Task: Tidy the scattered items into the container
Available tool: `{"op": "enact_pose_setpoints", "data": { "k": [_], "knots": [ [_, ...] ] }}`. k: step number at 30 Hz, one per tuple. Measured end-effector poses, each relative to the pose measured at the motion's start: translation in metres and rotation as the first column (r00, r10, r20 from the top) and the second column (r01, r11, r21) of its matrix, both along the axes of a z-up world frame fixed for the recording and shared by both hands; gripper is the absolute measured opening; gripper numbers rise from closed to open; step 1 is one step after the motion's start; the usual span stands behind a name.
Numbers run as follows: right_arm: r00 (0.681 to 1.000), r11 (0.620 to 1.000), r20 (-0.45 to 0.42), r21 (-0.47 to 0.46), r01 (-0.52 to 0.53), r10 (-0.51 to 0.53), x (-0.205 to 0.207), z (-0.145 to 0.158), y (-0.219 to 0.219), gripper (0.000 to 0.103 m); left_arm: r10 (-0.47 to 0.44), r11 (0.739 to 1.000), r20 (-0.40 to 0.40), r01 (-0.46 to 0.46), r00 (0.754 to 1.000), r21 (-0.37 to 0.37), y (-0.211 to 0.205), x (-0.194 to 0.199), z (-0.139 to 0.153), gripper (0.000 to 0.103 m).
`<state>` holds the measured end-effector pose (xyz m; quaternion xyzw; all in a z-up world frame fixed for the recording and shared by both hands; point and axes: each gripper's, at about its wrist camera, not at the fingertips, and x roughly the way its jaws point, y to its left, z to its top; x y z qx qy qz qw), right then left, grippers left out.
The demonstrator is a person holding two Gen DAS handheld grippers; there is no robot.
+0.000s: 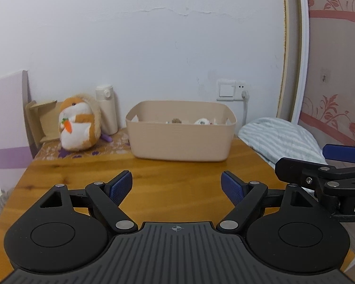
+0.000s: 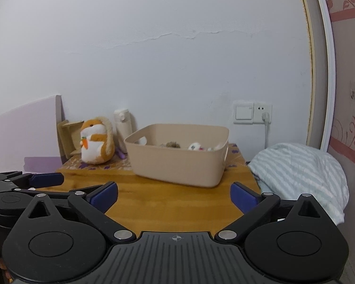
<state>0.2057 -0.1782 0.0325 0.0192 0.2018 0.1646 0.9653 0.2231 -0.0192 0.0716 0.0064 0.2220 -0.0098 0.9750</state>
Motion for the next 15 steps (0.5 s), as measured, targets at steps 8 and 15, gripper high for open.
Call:
{"op": "enact_pose_setpoints", "data": {
  "k": [8,15],
  "knots": [
    [1.0,1.0,-0.008,0.014,-0.014,0.014,-0.049,-0.013,-0.002,0.102,0.042,0.999,-0.019,-0.041,0.999,0.033,-0.006,-0.053,-0.011,0.084],
    [1.0,1.0,-0.002,0.018,0.003,-0.003,-0.093,-0.023,-0.005,0.102,0.067,0.997,-0.026,-0.066,0.997,0.038,-0.013,-0.095,-0.021,0.084]
  ]
}}
